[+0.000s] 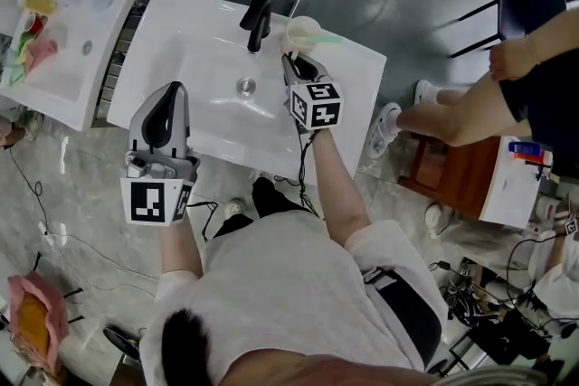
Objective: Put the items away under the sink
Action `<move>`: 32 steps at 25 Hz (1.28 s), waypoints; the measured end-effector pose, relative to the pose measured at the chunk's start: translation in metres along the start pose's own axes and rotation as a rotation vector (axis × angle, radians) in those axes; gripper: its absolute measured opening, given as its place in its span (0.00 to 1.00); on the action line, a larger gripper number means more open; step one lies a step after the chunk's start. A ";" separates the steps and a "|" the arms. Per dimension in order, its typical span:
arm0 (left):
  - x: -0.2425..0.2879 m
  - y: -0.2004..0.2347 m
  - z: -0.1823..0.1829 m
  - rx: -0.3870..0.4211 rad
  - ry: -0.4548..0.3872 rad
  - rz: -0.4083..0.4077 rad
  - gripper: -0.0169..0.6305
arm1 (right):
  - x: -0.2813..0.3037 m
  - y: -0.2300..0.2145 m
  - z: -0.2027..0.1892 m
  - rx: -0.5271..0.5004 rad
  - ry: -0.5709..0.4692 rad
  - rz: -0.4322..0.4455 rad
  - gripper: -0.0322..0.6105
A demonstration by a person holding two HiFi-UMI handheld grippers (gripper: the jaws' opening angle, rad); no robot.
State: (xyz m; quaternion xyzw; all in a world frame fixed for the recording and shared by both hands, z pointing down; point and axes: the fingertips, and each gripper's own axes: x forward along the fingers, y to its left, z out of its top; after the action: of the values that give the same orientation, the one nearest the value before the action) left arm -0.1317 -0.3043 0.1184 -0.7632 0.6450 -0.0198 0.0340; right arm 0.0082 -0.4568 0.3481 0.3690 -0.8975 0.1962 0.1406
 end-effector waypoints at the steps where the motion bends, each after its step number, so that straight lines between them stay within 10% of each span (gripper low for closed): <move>1: 0.000 -0.001 0.000 0.000 -0.001 0.001 0.04 | -0.001 0.001 0.001 -0.005 -0.006 0.009 0.13; 32: -0.073 -0.003 0.044 0.030 -0.110 -0.103 0.04 | -0.109 0.114 0.041 -0.096 -0.311 0.107 0.11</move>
State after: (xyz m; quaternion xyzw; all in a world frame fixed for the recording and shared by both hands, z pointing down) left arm -0.1379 -0.2302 0.0754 -0.7946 0.6017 0.0107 0.0800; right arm -0.0033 -0.3354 0.2402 0.3393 -0.9352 0.1008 0.0069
